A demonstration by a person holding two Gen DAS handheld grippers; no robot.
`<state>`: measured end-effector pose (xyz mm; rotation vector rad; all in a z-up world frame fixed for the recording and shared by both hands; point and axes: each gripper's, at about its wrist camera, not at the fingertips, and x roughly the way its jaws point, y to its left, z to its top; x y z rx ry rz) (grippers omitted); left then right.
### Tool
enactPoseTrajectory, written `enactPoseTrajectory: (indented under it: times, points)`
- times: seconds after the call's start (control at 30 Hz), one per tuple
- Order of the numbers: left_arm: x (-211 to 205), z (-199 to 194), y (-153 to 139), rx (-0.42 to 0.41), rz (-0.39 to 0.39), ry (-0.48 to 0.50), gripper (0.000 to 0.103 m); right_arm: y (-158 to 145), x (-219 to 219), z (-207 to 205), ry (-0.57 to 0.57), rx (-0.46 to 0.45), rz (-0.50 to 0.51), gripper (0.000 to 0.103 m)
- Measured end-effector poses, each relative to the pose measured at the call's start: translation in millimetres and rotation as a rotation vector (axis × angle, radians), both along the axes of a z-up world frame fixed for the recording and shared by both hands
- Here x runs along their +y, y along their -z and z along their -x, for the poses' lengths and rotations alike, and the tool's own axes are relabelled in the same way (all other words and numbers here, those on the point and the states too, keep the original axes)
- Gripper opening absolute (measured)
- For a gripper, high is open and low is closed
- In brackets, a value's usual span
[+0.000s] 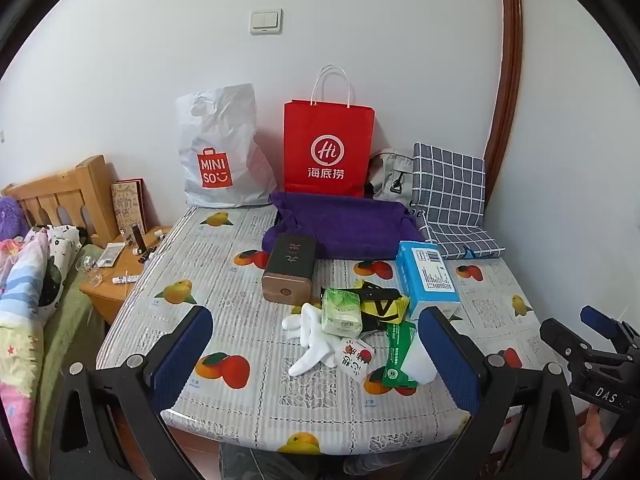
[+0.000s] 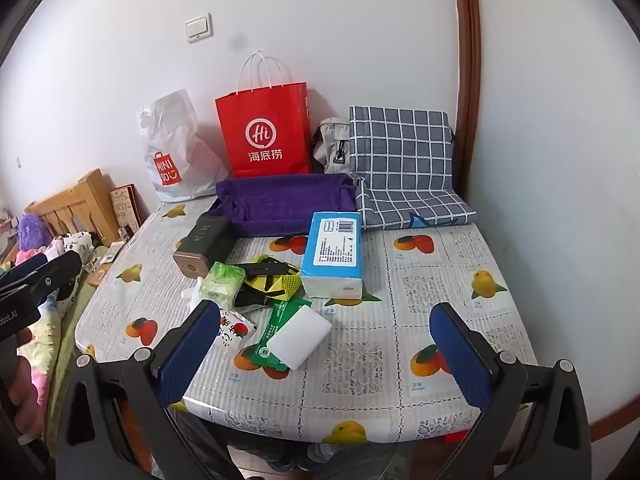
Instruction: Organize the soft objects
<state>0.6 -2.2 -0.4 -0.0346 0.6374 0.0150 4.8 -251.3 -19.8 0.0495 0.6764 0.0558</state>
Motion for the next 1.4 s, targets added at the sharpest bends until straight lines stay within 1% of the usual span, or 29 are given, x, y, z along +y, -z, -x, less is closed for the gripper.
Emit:
enactPoseTrajectory:
  times: [0.03, 0.3, 0.37, 0.4, 1.4]
  points:
    - [-1.7, 0.0, 0.1, 0.002, -0.001, 0.004, 0.103, -0.1, 0.8, 0.5, -0.001, -0.005, 0.015, 0.103]
    - [1.4, 2.1, 1.0, 0.005, 0.036, -0.003, 0.103, -2.6, 2.7, 3.7, 0.0, -0.008, 0.007, 0.103]
    - [1.1, 1.8, 1.2, 0.005, 0.037, -0.007, 0.103, 2.6, 1.6, 1.5, 0.003, -0.007, 0.0, 0.103]
    - [1.6, 1.6, 0.8, 0.006, 0.039, -0.007, 0.103, -6.7, -0.1, 4.9, 0.007, -0.014, 0.006, 0.103]
    - [3.8, 2.9, 1.3, 0.004, 0.045, -0.005, 0.103, -6.9, 2.5, 11.3, 0.002, -0.032, -0.006, 0.103]
